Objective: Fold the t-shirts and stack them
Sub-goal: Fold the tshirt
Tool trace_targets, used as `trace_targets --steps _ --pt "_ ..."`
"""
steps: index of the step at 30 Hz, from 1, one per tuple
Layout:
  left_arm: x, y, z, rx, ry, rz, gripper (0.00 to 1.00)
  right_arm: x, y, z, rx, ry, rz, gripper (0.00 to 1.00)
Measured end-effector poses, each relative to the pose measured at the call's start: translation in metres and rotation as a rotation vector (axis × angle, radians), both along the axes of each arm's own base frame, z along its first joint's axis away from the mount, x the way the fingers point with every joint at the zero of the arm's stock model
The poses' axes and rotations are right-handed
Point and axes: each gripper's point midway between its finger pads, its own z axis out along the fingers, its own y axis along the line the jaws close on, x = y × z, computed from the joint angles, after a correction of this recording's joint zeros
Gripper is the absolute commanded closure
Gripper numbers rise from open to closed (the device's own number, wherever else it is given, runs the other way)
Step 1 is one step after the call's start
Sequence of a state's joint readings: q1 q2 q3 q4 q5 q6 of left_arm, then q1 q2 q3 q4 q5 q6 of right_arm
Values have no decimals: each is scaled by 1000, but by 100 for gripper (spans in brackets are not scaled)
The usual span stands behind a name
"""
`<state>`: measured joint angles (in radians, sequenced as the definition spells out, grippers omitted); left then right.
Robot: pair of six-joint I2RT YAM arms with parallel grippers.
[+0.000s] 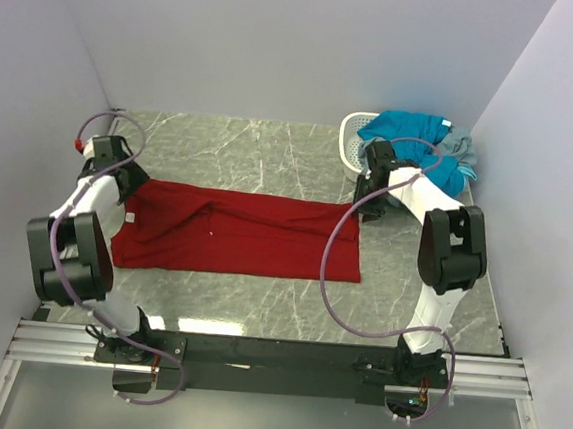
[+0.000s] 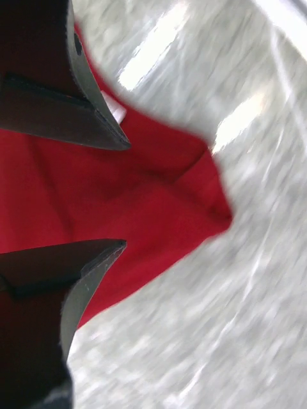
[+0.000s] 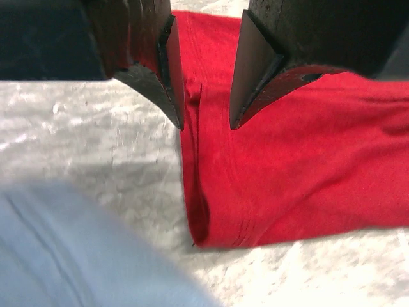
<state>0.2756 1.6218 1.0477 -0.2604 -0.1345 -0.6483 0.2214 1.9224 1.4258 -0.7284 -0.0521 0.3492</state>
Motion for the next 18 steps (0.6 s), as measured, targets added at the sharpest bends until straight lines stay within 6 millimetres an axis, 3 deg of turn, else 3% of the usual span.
trace_targets --steps 4,9,18 --pt "-4 -42 22 21 -49 -96 37 -11 3 14 6 -28 17 58" --pt "-3 -91 21 2 -51 -205 37 -26 15 9 12 -13 50 60" --pt "-4 -108 -4 -35 8 -221 36 -47 14 -13 -11 58 53 61"
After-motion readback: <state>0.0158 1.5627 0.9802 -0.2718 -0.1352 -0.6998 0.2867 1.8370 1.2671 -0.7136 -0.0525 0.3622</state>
